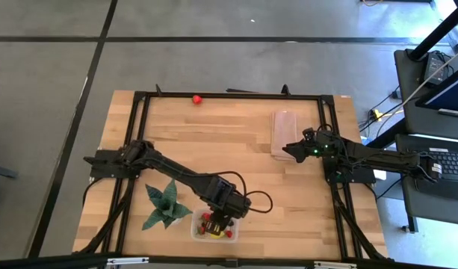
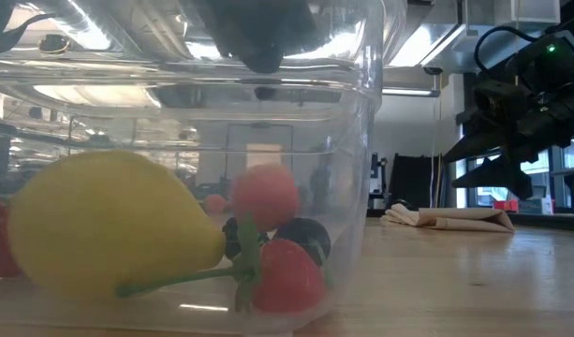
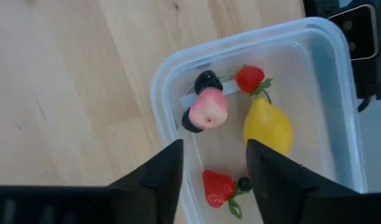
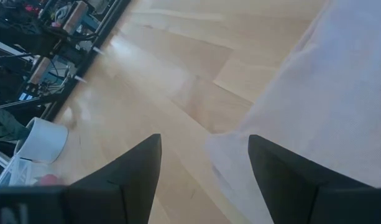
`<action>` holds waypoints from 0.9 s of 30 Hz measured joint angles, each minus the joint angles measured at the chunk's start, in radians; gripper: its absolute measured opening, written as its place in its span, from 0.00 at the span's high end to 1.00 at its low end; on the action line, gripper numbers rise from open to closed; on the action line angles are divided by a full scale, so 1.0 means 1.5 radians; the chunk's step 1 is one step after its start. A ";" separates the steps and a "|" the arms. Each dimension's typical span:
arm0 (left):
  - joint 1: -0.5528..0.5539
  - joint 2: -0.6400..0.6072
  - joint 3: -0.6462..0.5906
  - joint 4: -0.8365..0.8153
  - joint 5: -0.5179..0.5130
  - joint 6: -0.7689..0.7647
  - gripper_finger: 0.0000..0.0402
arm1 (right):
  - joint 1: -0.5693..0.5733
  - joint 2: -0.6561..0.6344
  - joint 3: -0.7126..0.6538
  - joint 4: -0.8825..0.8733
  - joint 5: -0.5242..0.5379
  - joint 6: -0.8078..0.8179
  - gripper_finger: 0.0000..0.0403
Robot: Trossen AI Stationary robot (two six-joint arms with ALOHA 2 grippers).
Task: Pick and placing Produce into tupperware
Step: Put the strawberry into the transparent bin
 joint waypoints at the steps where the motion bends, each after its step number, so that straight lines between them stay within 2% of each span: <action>1: 0.001 0.000 0.000 0.000 0.005 0.000 0.56 | 0.000 0.000 0.000 0.000 0.000 0.000 0.40; 8: 0.010 0.000 0.000 -0.002 0.007 -0.001 0.36 | 0.000 0.000 0.000 0.000 0.000 0.001 0.40; 12: 0.022 -0.003 0.000 -0.033 -0.023 -0.004 0.30 | 0.000 0.000 0.000 0.000 0.000 0.001 0.40; 16: 0.041 -0.012 0.025 -0.105 -0.020 -0.003 0.28 | 0.000 0.000 0.000 0.001 -0.003 0.001 0.40; 22: 0.056 -0.013 0.070 -0.127 -0.021 -0.003 0.30 | 0.000 -0.001 0.000 0.002 -0.006 0.001 0.40; 27: 0.097 -0.017 0.084 -0.209 -0.067 0.031 0.29 | 0.000 -0.001 0.000 0.004 -0.007 0.004 0.40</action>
